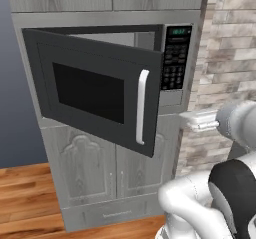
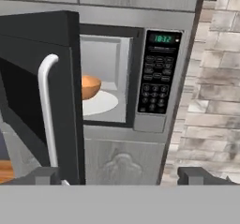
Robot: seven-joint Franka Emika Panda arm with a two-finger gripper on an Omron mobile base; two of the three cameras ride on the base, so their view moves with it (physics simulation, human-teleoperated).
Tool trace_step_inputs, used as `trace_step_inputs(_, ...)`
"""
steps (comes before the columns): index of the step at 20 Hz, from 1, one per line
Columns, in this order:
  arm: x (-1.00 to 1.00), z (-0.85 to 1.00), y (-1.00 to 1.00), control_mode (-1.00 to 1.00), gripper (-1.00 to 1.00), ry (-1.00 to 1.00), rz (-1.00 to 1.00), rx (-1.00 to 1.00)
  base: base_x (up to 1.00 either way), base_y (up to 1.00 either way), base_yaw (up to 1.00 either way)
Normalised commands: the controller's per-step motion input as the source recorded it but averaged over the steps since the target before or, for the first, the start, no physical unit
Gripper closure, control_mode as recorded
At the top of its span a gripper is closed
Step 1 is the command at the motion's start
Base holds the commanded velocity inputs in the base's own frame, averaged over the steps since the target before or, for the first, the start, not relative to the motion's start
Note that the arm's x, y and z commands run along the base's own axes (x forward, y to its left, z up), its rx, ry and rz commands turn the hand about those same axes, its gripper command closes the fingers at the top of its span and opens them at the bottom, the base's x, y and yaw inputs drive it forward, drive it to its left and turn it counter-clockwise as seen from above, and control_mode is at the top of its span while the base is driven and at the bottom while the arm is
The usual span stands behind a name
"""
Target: The microwave is finished heating the shrimp and tomato. Take the bowl containing the food and place it on the dining counter.
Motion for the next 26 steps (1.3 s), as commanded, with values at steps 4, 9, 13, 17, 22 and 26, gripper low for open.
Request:
trace_step_inputs(4, 0.69, 0.03, -1.0, -1.0, -1.0, 0.02, 0.21, 0.14, 0.0, 0.0, 0.0)
trace_step_inputs(9, 0.8, -0.24, -0.9, -1.0, -1.0, 0.27, 0.26, 0.3, 0.0, 0.0, 0.0)
trace_step_inputs(13, 0.79, -0.61, -0.41, -1.0, -1.0, 0.56, 0.23, 0.44, 0.0, 0.0, 0.0)
trace_step_inputs(17, 0.83, -0.24, -0.15, -1.0, -1.0, 0.39, 0.06, 0.48, 0.0, 0.0, 0.0)
trace_step_inputs(22, 0.73, 0.0, 0.24, -1.0, -1.0, 0.05, 0.0, 0.08, 0.0, 0.0, 0.0)
trace_step_inputs(26, 0.65, 0.0, 0.55, -1.0, -1.0, 0.0, 0.0, 0.0, 0.0, 0.0, 0.0)
